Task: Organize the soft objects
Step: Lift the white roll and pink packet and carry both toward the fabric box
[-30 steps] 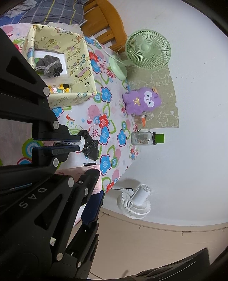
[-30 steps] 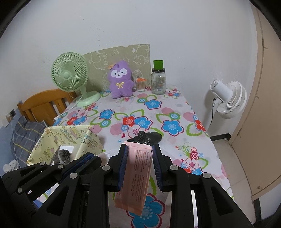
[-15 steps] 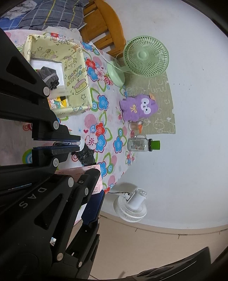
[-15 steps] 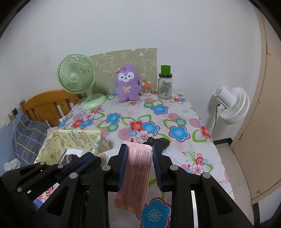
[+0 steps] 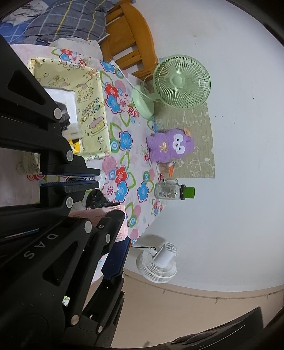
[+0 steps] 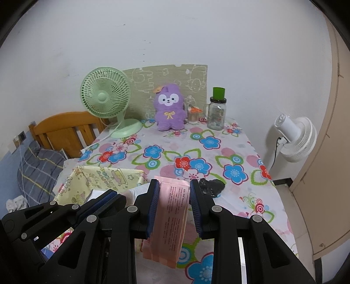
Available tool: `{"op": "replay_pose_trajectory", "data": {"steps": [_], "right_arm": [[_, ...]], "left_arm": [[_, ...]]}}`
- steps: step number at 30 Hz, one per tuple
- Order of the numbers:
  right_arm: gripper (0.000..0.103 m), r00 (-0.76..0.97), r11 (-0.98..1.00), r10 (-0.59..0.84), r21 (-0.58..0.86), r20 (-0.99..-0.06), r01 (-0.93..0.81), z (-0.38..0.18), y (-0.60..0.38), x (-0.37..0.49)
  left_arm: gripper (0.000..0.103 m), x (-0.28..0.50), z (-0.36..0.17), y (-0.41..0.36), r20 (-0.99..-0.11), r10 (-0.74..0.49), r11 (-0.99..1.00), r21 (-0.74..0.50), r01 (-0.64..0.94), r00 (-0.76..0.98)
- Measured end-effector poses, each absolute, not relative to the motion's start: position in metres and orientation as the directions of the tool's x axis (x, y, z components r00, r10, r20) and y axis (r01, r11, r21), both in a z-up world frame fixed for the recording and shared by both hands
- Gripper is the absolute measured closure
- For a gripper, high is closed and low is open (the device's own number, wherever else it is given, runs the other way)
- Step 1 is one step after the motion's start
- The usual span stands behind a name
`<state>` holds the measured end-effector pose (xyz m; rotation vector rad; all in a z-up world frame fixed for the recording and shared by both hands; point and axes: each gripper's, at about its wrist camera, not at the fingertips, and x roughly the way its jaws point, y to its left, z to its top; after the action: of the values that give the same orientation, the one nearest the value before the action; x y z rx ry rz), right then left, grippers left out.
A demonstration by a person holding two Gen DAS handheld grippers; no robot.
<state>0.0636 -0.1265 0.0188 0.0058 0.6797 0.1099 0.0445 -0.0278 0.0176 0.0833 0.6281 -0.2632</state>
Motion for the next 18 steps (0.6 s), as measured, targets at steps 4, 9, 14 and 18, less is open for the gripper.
{"op": "replay_pose_trajectory", "data": {"steps": [4,9,14,18], "right_arm": [[0.072,0.773,0.993,0.111,0.038,-0.625,-0.112,0.021,-0.116,0.066],[0.072,0.769,0.991,0.124,0.038,-0.627,-0.129,0.021,-0.102,0.07],[0.072,0.766,0.989,0.136,0.035,-0.628,-0.147,0.021,-0.087,0.074],[0.072,0.76,0.987,0.142,0.03,-0.634,-0.16,0.02,-0.076,0.077]], "left_arm": [[0.102,0.046,0.018,-0.018,-0.587,-0.211,0.967,-0.006,0.256,0.782],[0.102,0.048,0.018,-0.005,-0.588,-0.197,0.971,-0.006,0.24,0.785],[0.102,0.05,0.017,0.008,-0.587,-0.186,0.975,-0.011,0.221,0.788],[0.102,0.052,0.015,0.019,-0.591,-0.18,0.978,-0.018,0.209,0.786]]}}
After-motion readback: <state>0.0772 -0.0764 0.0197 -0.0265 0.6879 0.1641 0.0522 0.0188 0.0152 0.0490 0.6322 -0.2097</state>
